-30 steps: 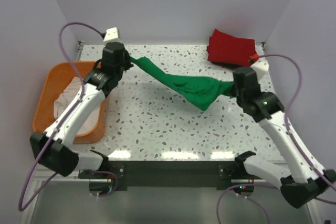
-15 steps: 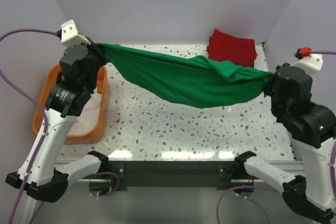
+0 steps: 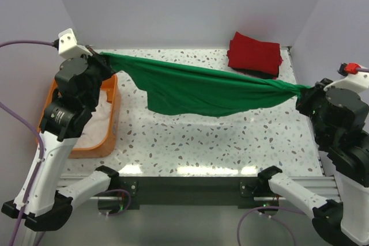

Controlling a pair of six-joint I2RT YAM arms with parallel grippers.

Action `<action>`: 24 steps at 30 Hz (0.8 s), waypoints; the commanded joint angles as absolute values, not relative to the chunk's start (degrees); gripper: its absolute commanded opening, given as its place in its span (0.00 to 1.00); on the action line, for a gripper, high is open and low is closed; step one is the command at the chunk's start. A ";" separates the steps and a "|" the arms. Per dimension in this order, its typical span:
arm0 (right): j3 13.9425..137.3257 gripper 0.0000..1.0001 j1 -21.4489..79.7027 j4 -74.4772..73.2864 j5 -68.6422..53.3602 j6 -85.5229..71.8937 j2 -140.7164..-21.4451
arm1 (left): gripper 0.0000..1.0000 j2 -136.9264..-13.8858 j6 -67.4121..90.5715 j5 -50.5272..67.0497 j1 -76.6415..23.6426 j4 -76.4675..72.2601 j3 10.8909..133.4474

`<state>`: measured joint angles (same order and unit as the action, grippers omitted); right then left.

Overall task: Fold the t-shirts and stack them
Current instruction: Flatten the tshirt out

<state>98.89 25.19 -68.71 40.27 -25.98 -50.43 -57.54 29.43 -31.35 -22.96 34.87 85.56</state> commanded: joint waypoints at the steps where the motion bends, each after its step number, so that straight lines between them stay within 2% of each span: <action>1: 101.86 0.00 24.96 -67.59 43.33 -23.29 -49.66 | 0.00 -55.37 29.53 -32.61 -22.24 32.52 87.45; 8: 103.80 0.00 24.96 -66.27 42.28 -21.62 -51.94 | 0.00 -57.21 29.09 -30.24 -22.24 30.33 88.33; 13: 103.01 0.00 24.96 -61.63 45.33 -18.64 -59.91 | 0.00 -66.07 26.29 -31.81 -22.15 22.16 87.71; 18: 112.83 0.00 24.00 -60.46 47.72 -13.90 -69.77 | 0.00 -82.95 24.35 -24.72 -20.83 24.95 103.50; 20: 121.70 0.00 22.68 -63.45 47.46 -12.84 -74.24 | 0.00 -88.03 23.30 -22.25 -19.87 27.93 112.70; 22: 128.11 0.00 21.80 -65.56 46.68 -11.34 -75.67 | 0.00 -90.25 23.64 -18.03 -18.38 29.61 117.66; 24: 129.55 0.00 21.71 -66.53 44.48 -11.42 -74.98 | 0.00 -91.58 23.12 -13.04 -17.32 30.06 120.84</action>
